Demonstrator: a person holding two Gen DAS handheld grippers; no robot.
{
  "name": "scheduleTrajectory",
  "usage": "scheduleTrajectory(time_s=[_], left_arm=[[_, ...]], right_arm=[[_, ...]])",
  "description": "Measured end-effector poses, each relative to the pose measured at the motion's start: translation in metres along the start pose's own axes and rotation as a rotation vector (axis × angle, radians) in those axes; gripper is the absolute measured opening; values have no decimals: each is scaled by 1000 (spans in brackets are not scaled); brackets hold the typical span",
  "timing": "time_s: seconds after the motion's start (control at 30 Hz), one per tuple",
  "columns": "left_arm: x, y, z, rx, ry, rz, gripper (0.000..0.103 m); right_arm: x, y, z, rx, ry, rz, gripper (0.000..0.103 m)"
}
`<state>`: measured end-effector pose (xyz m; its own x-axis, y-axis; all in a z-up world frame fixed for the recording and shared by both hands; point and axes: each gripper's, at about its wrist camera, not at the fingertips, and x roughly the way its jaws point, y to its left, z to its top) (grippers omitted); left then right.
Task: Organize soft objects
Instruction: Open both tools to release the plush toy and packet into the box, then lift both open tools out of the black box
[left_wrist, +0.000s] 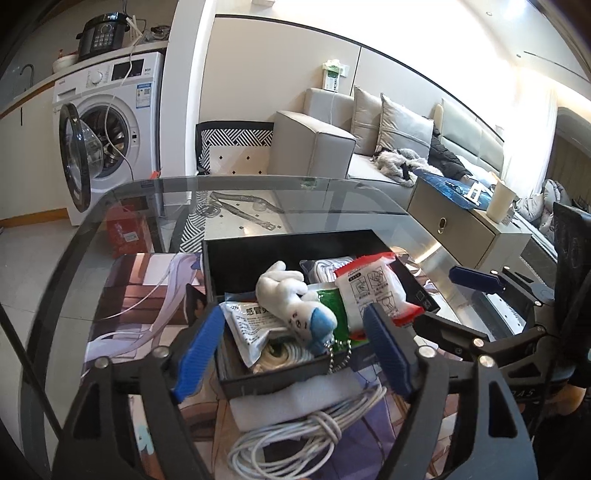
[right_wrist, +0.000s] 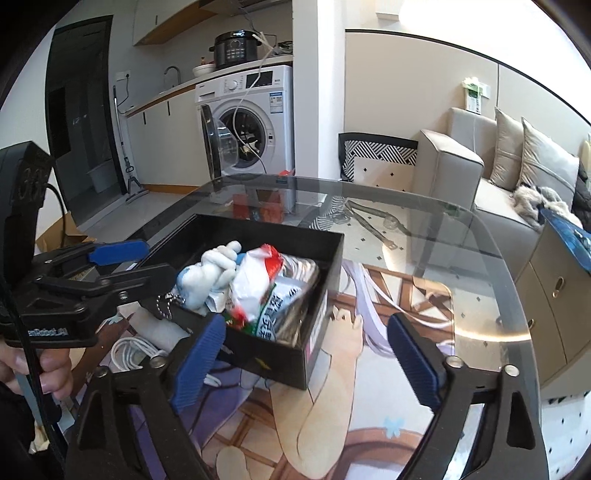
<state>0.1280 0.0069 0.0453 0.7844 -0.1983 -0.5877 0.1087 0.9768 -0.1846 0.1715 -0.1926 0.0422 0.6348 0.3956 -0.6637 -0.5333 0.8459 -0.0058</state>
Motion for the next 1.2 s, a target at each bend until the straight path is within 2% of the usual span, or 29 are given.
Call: scheduleTrajectory(time_s=[0.03, 0.07, 0.43, 0.8, 1.2], left_arm=[[-2, 0, -1, 2, -4, 12, 99], [-6, 1, -3, 0, -16, 22, 103], [-25, 16, -22, -37, -20, 49, 103], [-38, 19, -54, -21, 10, 78, 103], [-45, 33, -67, -6, 25, 89, 103]], right_arm=[[-3, 0, -2, 5, -9, -8, 100], [-4, 1, -2, 8, -14, -14, 102], [-11, 6, -17, 60, 0, 22, 102], [-17, 18, -33, 70, 23, 37, 102], [-8, 36, -45, 104, 67, 67, 102]])
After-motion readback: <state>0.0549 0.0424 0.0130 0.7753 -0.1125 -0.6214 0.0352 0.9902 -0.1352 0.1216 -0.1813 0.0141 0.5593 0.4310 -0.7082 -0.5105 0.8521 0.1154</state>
